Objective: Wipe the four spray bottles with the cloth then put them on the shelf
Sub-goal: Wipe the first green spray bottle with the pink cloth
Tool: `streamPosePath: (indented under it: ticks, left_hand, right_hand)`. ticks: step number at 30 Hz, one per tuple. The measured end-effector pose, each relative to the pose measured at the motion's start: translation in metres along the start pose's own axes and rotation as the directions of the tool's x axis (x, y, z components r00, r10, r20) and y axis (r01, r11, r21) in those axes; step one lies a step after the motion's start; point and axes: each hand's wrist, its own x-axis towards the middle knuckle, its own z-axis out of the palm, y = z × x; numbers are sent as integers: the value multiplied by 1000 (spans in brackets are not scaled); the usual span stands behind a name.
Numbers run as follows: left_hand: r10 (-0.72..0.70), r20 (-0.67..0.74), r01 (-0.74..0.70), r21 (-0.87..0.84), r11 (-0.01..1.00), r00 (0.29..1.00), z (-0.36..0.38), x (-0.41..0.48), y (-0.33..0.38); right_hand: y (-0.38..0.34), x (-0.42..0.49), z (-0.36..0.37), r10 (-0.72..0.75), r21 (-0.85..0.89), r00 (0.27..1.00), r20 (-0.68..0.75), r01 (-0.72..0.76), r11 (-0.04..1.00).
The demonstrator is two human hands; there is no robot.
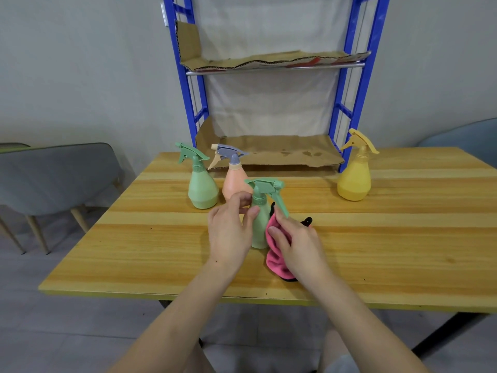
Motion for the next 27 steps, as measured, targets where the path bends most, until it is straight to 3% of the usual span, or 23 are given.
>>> streamPosePath:
  ticks: [8, 15, 19, 23, 27]
  left_hand:
    - [-93, 29, 94, -1, 996, 995, 1, 8, 5]
    - [-72, 78, 71, 6, 997, 994, -1, 14, 1]
    - [-40, 84, 44, -54, 998, 996, 0, 12, -1]
    - [-35, 106, 46, -101, 994, 994, 0, 12, -2]
    - [-40, 116, 55, -132, 990, 992, -1, 8, -1]
  right_hand:
    - [-4, 14, 0, -8, 132, 999, -45, 14, 991]
    - [5, 27, 0, 6, 56, 999, 35, -8, 998]
    - [10, 15, 1, -23, 204, 1000, -4, 23, 979]
    - [5, 17, 0, 43, 283, 999, 6, -43, 958]
    - [-1, 32, -5, 56, 155, 997, 60, -64, 986]
